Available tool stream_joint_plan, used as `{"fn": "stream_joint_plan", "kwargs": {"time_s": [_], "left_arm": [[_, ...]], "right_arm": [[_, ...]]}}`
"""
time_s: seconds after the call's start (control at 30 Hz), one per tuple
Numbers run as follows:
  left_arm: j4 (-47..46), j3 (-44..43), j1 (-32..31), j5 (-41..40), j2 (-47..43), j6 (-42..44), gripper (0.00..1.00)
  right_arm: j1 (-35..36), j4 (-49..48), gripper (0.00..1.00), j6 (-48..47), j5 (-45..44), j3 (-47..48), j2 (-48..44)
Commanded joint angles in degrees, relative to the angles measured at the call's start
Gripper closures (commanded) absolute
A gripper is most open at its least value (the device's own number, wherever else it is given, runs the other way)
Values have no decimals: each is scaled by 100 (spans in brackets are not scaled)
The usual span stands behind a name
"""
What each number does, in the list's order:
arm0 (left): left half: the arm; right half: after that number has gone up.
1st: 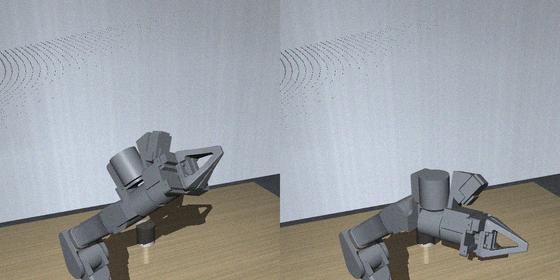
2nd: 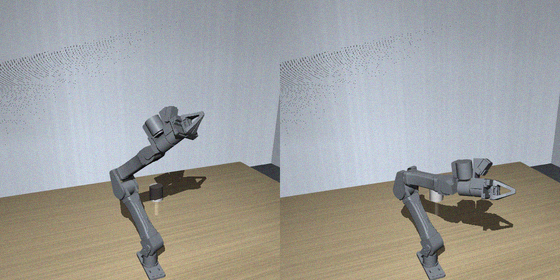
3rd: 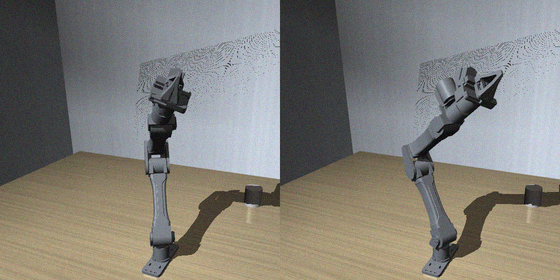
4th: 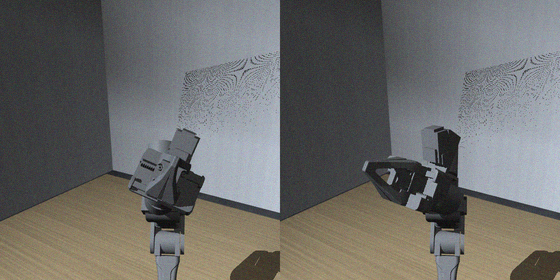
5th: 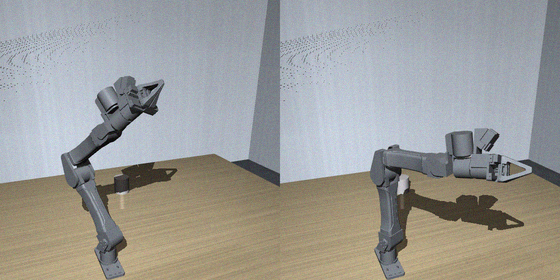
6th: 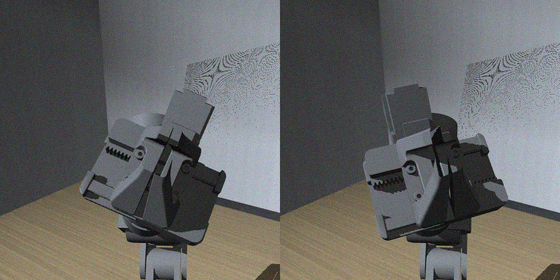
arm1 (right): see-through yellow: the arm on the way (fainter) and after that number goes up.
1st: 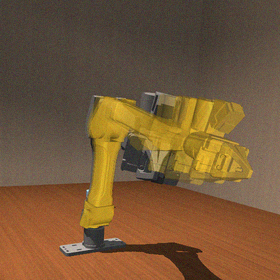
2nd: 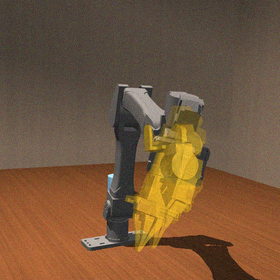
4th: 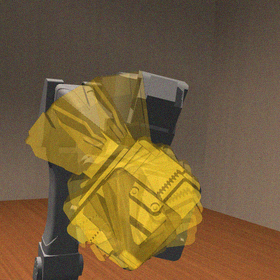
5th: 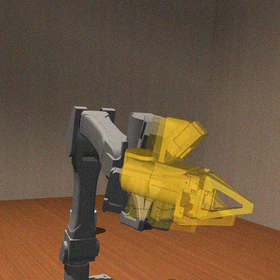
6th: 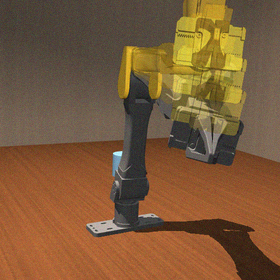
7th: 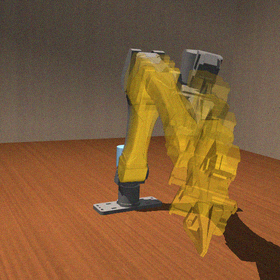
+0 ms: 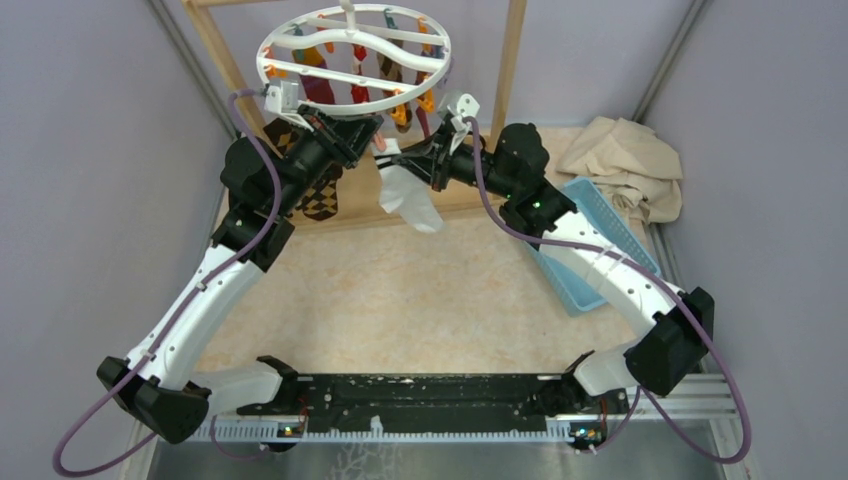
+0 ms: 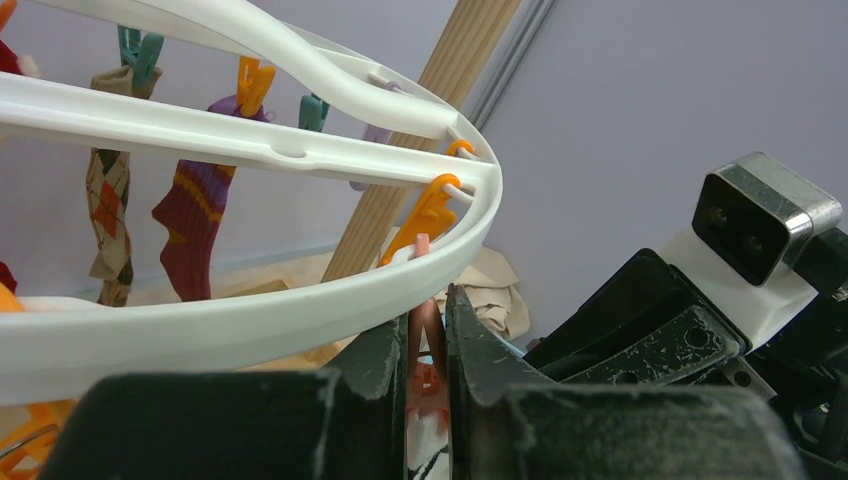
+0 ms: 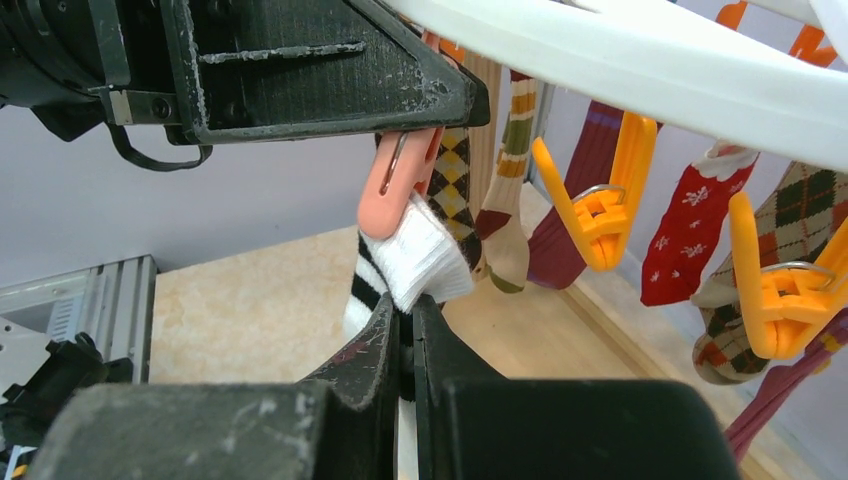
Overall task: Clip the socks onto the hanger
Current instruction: Clamp the sock onto the hanger.
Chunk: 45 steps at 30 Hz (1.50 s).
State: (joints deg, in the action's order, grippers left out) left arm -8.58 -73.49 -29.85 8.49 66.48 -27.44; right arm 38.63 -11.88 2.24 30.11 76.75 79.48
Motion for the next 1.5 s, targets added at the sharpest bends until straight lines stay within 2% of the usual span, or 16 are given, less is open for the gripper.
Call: {"fn": "stream_joint_plan", "kwargs": {"time_s": [0.0,0.6,1.03,1.47], "left_arm": [[414,-68,-90,758,35,-60,100],[340,-50,-87,922,63,-155,100],[339,-23,-86,873,45,-187,71],[278,28,-88,915,25,-167,53]], "right_arm": [[58,-227,100,-101,30,342,14],[61,-175,100,-118,29,624,129],[61,-239,100,-83,33,543,53],[59,-320,100,-29,1,565,86]]}}
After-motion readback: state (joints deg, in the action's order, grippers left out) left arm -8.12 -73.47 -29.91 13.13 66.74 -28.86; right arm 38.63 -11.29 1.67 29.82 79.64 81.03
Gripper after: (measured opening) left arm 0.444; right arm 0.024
